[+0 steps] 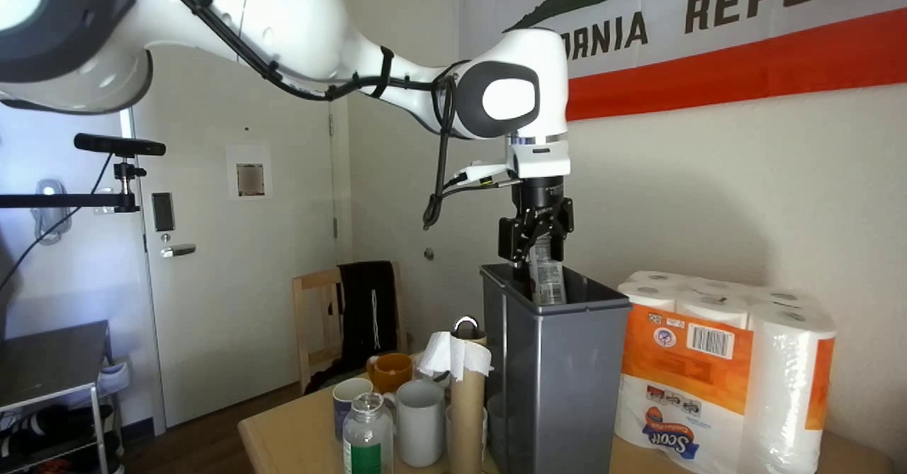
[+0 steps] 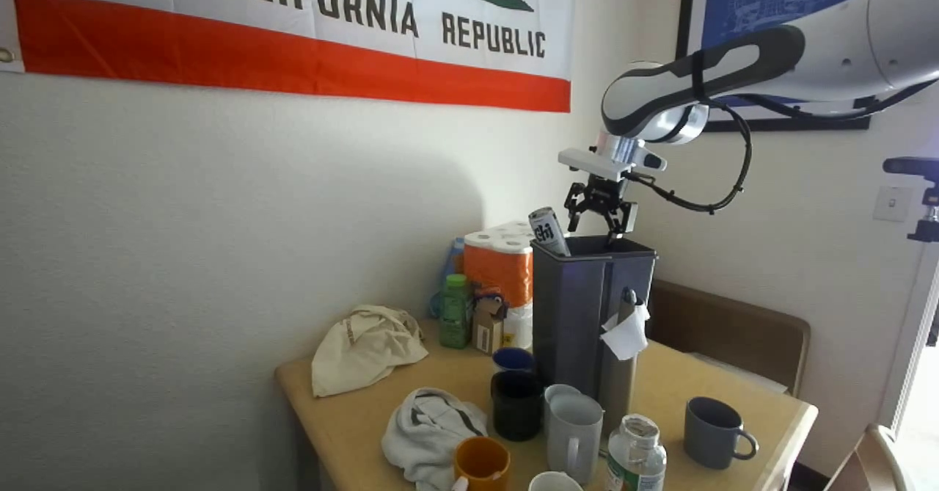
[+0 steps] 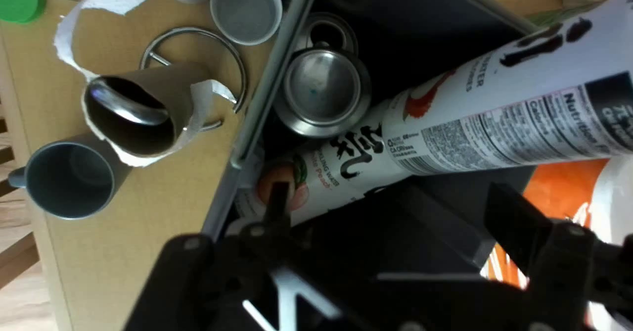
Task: Take the white can out of the grey bin, pour the contents in the can into the grey mug, place the can back in the bin
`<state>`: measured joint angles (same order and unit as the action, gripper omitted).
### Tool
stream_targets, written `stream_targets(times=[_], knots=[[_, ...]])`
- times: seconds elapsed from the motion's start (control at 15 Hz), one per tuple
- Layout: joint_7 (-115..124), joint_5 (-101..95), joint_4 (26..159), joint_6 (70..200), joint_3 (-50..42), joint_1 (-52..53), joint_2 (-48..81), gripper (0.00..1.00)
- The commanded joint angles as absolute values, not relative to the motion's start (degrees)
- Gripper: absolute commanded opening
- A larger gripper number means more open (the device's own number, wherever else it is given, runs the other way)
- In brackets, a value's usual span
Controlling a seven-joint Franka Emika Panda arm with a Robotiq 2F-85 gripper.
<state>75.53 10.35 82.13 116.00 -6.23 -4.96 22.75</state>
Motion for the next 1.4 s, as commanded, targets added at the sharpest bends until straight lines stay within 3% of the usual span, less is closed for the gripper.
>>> stream_targets(times=[0.0, 1.33], knots=[[80.26, 11.45, 80.00, 117.32, -6.70, -4.41, 24.19, 1.00], [91.24, 24.45, 82.93, 132.23, -4.53, -5.13, 26.94, 0.98]])
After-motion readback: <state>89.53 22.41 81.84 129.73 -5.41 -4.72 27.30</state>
